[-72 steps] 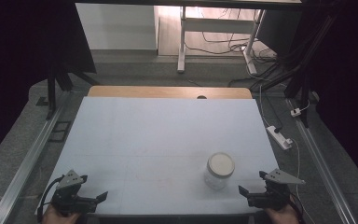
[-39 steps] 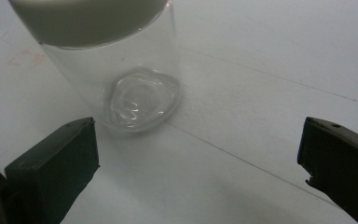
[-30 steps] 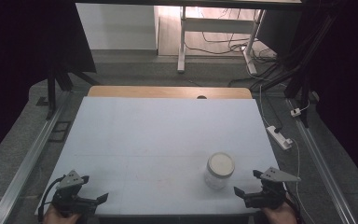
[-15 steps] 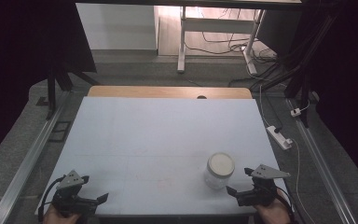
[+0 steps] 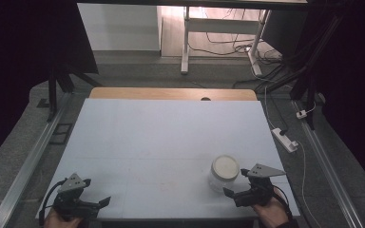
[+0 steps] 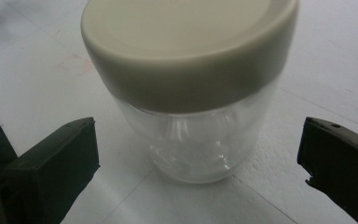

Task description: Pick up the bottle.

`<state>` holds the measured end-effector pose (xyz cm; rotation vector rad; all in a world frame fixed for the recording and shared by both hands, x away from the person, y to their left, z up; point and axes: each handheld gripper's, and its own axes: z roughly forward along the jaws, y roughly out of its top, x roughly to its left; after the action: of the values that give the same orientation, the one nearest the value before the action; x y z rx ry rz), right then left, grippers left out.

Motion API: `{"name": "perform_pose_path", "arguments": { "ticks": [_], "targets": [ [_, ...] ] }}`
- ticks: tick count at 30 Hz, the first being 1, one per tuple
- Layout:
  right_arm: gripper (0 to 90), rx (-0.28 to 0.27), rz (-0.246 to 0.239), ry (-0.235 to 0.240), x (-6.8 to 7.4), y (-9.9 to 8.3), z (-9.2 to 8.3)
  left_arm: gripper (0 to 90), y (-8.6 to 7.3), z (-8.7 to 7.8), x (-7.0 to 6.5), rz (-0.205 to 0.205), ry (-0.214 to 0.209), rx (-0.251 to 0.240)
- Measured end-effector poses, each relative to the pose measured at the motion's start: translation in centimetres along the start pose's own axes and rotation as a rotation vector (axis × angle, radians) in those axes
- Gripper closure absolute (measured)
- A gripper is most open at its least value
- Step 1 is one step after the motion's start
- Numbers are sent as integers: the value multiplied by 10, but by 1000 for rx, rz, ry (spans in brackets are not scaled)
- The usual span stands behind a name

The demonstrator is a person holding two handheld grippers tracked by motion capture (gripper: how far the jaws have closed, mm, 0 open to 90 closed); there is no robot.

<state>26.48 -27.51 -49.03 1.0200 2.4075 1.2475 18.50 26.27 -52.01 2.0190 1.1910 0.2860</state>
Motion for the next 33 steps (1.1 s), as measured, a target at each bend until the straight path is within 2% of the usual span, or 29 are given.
{"name": "perform_pose_path", "arguments": {
  "ticks": [4, 5, 9, 20, 33],
  "targets": [
    [0, -1, -6, 4, 2, 5, 5, 0, 0, 0, 0, -1, -1, -1],
    [0, 4, -18, -13, 3, 7, 9, 0, 0, 0, 0, -1, -1, -1],
    [0, 12, -37, -25, 4, 10, 15, 0, 0, 0, 0, 0, 0, 0],
    [0, 29, -65, -28, 4, 15, 28, 0, 0, 0, 0, 3, -3, 3],
    [0, 32, -74, -31, 5, 15, 37, 0, 0, 0, 0, 7, -5, 3]
  ]
}}
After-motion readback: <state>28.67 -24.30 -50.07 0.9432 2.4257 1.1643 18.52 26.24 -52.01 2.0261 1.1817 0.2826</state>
